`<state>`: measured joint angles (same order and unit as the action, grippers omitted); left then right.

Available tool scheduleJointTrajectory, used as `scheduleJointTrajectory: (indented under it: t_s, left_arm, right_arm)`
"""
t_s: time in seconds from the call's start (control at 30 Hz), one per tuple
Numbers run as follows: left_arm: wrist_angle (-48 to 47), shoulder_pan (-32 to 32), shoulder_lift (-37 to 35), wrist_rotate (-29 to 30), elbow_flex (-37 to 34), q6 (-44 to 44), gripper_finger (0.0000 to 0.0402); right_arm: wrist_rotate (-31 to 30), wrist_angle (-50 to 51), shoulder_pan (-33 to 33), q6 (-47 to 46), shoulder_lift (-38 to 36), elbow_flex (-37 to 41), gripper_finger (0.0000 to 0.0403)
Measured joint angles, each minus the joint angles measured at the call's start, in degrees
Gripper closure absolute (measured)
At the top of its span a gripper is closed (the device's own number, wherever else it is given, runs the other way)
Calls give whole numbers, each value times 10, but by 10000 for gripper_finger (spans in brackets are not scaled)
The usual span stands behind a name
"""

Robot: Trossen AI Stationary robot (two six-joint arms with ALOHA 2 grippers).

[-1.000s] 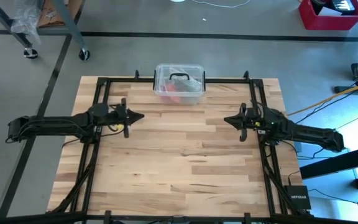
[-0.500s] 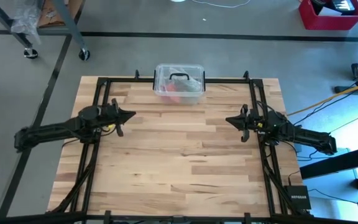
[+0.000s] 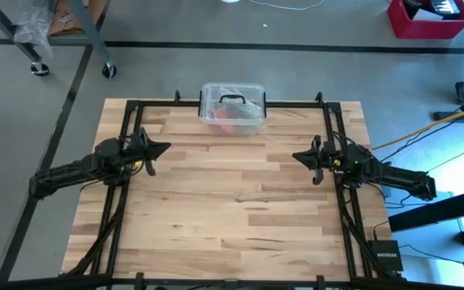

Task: Roll bandage
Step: Return to Home Position

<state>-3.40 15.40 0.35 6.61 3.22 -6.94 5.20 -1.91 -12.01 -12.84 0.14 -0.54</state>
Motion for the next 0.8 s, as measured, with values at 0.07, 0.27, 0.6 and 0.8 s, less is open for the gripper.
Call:
scheduleJointTrajectory:
  t_s: [0.07,0.27,0.6,0.8]
  left_arm:
    - [-21,0,2,0,0,-3,399]
    - [-26,0,2,-1,0,-5,399]
    - [-28,0,2,-1,0,-6,399]
    - [-28,0,2,-1,0,-6,398]
  right_arm:
    - [-11,1,0,0,5,0,389]
    - [-29,5,0,1,5,0,389]
    - [-29,6,0,1,5,1,388]
    - [-29,6,0,1,5,1,388]
